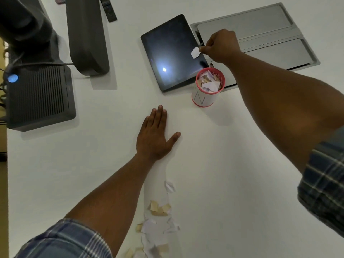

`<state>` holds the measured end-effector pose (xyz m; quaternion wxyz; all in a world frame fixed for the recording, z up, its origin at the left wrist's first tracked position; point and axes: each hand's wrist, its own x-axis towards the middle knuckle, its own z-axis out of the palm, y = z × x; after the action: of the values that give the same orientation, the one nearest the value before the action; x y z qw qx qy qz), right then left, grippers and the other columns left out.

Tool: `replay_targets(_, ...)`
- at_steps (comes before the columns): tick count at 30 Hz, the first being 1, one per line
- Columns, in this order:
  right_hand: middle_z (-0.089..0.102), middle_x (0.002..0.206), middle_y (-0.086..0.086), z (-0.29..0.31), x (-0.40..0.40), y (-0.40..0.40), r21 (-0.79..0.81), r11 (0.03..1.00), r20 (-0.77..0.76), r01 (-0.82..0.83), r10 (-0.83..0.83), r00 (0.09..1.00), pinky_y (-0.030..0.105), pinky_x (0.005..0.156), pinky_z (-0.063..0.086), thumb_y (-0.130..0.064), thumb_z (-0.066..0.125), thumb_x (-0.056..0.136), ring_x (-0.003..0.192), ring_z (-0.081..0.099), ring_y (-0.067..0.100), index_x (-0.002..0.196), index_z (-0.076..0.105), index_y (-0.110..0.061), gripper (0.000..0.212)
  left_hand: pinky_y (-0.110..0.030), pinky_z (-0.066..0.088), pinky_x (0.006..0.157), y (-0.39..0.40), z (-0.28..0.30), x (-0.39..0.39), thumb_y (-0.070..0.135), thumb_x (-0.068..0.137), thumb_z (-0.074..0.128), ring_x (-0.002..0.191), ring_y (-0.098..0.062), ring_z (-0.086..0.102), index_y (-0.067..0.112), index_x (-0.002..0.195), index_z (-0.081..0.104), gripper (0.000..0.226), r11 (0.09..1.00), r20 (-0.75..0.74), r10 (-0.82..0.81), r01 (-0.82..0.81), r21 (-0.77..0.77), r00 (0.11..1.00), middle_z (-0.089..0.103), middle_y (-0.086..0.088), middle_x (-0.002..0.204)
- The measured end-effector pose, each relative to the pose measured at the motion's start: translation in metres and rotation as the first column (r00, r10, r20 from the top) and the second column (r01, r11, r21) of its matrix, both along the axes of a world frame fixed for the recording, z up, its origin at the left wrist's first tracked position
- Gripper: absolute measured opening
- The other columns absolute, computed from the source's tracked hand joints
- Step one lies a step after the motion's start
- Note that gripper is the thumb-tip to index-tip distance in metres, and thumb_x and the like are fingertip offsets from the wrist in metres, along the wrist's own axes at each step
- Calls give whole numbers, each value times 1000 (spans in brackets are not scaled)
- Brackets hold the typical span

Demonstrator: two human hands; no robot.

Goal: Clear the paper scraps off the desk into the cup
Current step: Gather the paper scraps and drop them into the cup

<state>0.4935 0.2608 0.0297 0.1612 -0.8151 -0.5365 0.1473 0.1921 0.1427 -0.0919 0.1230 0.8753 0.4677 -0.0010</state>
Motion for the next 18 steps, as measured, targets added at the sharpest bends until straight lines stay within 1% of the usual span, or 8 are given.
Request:
replay_targets(2, 70, 88, 16, -5, 0, 7, -19, 999, -13, 34, -35, 999, 27, 68, 46, -45, 68, 83, 76, 61, 23, 94, 71, 0, 46, -36, 8, 121, 0, -2, 1, 72, 89, 13, 149, -17, -3, 16, 151, -3, 86, 1000, -19, -6, 6, 16, 1000, -4, -1, 162)
replay_targets(4, 68, 85, 16, -9, 0, 10, -44, 998, 2, 55, -55, 998, 24, 62, 42, -45, 69, 82, 73, 57, 19, 94, 71, 1, 48, -36, 8, 121, -1, -4, 2, 72, 89, 13, 149, -16, -3, 16, 152, -2, 85, 1000, -21, -5, 6, 27, 1000, -4, -1, 162)
replay_targets(6, 70, 91, 14, -12, -1, 13, -62, 996, 14, 60, -60, 998, 26, 67, 45, -43, 71, 81, 77, 61, 21, 97, 70, 1, 46, -35, 7, 120, 0, -7, 1, 72, 89, 12, 148, -16, -4, 17, 152, -3, 84, 1000, -17, -7, 8, 29, 1000, -5, 0, 162)
replay_targets(8, 71, 96, 12, -15, -1, 16, -57, 996, 24, 67, -66, 998, 28, 75, 50, -38, 73, 79, 87, 66, 24, 99, 70, 0, 43, -35, 6, 120, 0, -8, 1, 72, 89, 12, 148, -15, -6, 18, 151, -4, 84, 1000, -16, -8, 8, 27, 1000, -6, 0, 161)
replay_targets(10, 71, 98, 13, -15, -2, 20, -62, 995, 45, 75, -72, 996, 29, 79, 52, -32, 72, 81, 91, 68, 26, 100, 69, 1, 38, -35, 5, 120, 1, -8, 0, 72, 89, 12, 148, -14, -7, 18, 151, -5, 84, 999, -18, -3, 4, 34, 1000, -7, 1, 161)
replay_targets(13, 70, 102, 13, -16, -4, 24, -56, 993, 50, 103, -100, 994, 28, 78, 51, -23, 68, 85, 94, 67, 26, 101, 69, 0, 27, -34, 5, 120, 0, -8, 0, 72, 89, 12, 148, -14, -6, 18, 151, -4, 84, 999, -7, 0, 0, 37, 1000, -6, 1, 161)
replay_targets(16, 70, 104, 13, -15, -5, 21, -37, 991, 27, 129, -128, 991, 29, 80, 53, -19, 66, 85, 95, 68, 25, 103, 69, -1, 26, -35, 5, 120, 0, -8, 1, 72, 89, 13, 148, -14, -6, 18, 152, -3, 84, 999, -3, 4, -4, 35, 1000, -5, 1, 162)
replay_targets(18, 71, 96, 11, -7, -7, 16, 22, 990, 20, 141, -141, 990, 29, 85, 55, -17, 62, 86, 90, 68, 22, 95, 70, -2, 19, -35, 6, 121, 0, -7, 1, 71, 89, 13, 148, -14, -5, 18, 152, -3, 84, 999, 2, 6, -6, 32, 1000, -5, 1, 162)
